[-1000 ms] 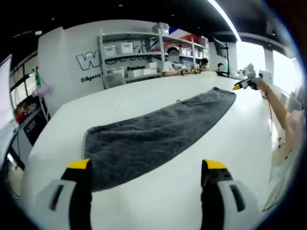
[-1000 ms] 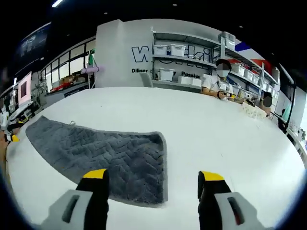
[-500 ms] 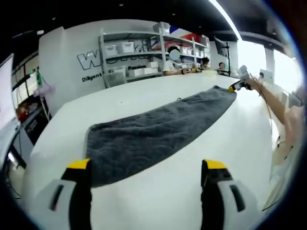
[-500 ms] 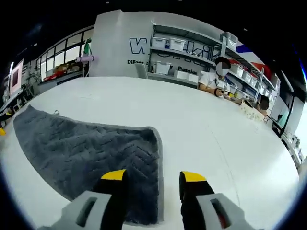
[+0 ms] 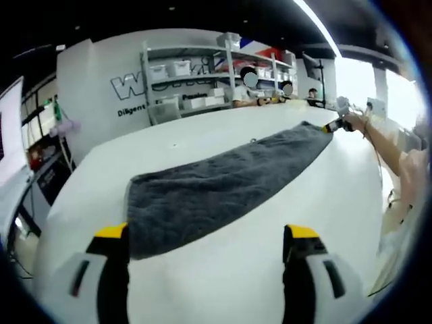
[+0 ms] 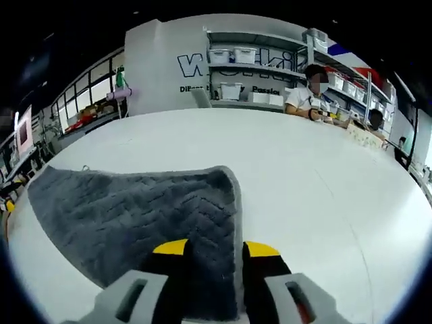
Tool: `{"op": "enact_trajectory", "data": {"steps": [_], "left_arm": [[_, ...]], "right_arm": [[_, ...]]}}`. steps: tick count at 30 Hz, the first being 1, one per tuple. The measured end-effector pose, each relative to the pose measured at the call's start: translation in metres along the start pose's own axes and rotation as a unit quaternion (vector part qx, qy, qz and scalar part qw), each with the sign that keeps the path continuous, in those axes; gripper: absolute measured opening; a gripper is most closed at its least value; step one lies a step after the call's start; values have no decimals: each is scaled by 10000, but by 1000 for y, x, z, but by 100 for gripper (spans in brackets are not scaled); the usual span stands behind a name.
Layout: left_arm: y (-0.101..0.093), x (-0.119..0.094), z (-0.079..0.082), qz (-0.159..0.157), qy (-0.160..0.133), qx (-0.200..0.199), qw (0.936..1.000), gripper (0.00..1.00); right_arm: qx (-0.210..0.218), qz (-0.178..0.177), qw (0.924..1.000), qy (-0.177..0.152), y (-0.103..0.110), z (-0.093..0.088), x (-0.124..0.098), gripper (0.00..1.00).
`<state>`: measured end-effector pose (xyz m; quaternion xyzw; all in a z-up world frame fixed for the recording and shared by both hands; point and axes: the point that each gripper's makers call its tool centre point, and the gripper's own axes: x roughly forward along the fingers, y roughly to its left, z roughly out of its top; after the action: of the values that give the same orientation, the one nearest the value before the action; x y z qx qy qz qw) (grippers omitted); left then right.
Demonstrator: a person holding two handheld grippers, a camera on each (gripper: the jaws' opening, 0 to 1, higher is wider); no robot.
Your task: Fold the towel on the table until its edges align and the towel forms a compact rectangular stack.
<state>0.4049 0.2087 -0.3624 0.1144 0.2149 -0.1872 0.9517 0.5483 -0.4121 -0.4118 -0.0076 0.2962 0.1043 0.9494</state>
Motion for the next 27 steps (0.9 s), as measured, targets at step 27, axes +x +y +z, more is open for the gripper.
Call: {"op": "enact_trajectory", "data": {"steps": [27], "left_arm": [[14,-16,-15,129,67,-140,9998,99]], "right_arm": [[-439,78,9983,383,26,2,2,9]]}}
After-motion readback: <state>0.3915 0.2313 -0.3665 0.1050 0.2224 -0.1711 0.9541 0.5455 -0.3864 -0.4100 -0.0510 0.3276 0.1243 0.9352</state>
